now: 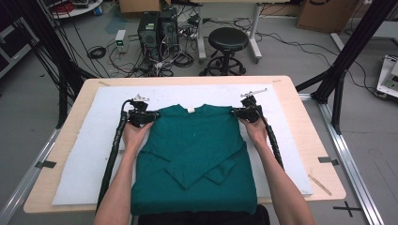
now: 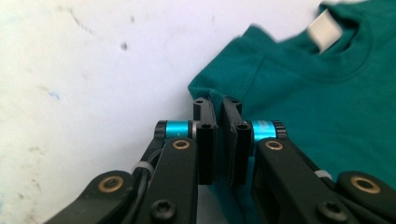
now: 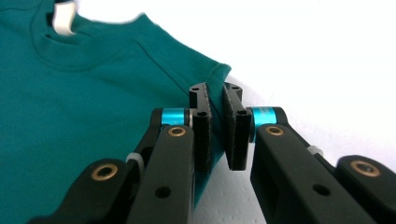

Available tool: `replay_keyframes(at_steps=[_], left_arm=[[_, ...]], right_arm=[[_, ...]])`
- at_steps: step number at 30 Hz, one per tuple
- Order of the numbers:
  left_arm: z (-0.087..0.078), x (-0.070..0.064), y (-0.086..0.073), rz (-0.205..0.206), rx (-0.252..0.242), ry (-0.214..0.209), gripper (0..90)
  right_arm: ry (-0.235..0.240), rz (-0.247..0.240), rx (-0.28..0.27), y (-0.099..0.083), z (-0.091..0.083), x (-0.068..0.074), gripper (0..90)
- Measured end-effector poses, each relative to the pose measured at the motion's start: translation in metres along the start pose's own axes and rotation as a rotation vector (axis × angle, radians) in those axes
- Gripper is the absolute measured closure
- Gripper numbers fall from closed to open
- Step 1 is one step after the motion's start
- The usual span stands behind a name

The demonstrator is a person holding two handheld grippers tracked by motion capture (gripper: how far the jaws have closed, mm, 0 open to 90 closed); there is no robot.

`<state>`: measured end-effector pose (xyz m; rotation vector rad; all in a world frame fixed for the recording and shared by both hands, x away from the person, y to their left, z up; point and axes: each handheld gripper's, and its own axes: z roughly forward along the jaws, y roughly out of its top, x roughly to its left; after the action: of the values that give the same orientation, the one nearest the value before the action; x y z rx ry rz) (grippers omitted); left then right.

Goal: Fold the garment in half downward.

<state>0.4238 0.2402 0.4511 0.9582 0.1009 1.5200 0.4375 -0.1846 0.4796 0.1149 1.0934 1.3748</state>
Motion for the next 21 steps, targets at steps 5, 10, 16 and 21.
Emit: replay_keyframes(at_steps=[5, 10, 16, 21], left_arm=[[-0.013, 0.001, 0.009, -0.046, -0.062, -0.023, 84.8], [-0.019, -0.002, 0.017, -0.023, -0.077, 0.001, 84.9], [-0.023, -0.007, 0.033, 0.015, -0.095, 0.031, 84.9], [-0.029, -0.01, 0.047, 0.025, -0.121, 0.036, 84.9]], right_arm=[[-0.029, -0.026, -0.037, 0.005, -0.011, 0.006, 84.3], [-0.019, -0.007, -0.058, 0.013, -0.021, 0.005, 84.4], [-0.031, -0.025, -0.073, 0.029, -0.031, 0.009, 84.2], [-0.047, -0.024, -0.097, 0.038, -0.037, 0.008, 84.2]])
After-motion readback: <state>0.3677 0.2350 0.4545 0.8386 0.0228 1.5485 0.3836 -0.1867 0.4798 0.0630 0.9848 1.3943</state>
